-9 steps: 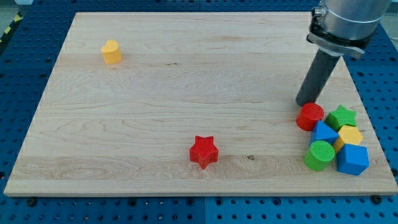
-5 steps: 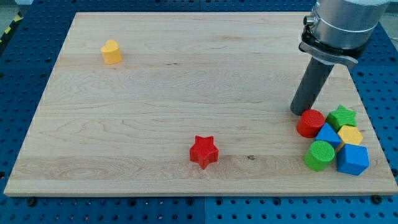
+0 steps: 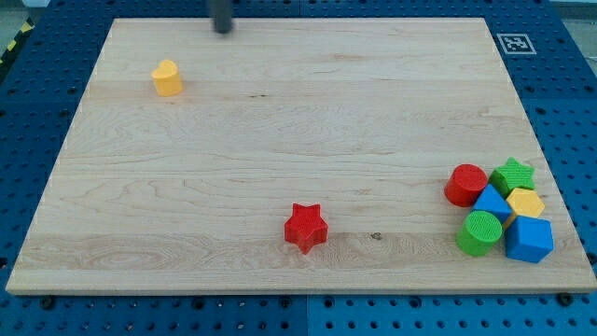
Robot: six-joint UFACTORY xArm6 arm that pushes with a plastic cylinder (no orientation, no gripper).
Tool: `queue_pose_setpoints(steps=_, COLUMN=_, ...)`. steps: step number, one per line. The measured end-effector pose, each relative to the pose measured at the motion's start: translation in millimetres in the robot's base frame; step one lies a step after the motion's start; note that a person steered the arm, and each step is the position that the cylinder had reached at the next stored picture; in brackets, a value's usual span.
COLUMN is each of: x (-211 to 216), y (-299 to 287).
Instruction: Push the yellow heart below the red circle
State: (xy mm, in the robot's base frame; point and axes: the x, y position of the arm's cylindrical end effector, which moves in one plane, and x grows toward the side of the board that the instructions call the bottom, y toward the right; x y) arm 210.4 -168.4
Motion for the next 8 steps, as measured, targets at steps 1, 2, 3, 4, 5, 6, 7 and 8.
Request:
queue_pose_setpoints(steps=1, x=17.9, y=-95.5)
queue_pose_setpoints(steps=2, x=38.8, y=-127.2)
queue_pose_setpoints(steps=3, x=53.7, y=-116.2)
queue_pose_setpoints(steps=4, x=90.6, y=-59.5)
queue_pose_setpoints(steps=5, x=124.5, y=-0.2)
queue_pose_setpoints(steps=6, x=146.4, y=60.3)
queue_pose_setpoints(steps=7, x=155.3, y=95.1)
queue_pose_setpoints(steps=8, x=155.2, y=88.4)
